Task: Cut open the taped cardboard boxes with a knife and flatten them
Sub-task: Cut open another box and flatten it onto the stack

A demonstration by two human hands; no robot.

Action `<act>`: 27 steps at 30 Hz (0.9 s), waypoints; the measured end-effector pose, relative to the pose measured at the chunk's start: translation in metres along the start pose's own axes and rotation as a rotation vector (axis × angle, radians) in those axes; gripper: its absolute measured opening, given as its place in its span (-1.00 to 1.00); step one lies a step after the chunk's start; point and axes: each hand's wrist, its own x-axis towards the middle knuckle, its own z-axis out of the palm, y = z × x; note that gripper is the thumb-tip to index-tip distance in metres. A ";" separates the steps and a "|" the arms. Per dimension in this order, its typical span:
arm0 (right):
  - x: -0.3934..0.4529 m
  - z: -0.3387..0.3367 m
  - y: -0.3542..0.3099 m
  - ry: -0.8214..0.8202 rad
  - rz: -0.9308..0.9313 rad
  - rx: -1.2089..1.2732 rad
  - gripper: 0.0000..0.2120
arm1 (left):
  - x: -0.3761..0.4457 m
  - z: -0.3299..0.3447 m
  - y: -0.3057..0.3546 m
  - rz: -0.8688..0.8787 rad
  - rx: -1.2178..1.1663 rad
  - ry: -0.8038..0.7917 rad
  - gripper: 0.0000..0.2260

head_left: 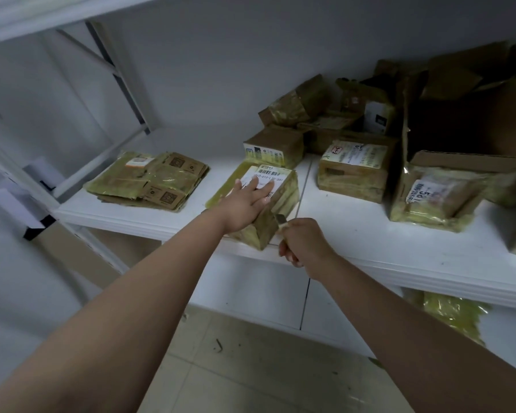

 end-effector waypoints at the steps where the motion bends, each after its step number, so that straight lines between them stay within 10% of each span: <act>1: -0.003 -0.001 0.000 -0.005 -0.005 -0.004 -0.82 | -0.001 0.000 0.001 -0.006 -0.002 0.002 -0.57; 27: 0.072 -0.017 -0.018 0.332 -0.117 -0.159 -0.81 | -0.005 0.006 0.002 -0.035 0.015 0.038 -0.58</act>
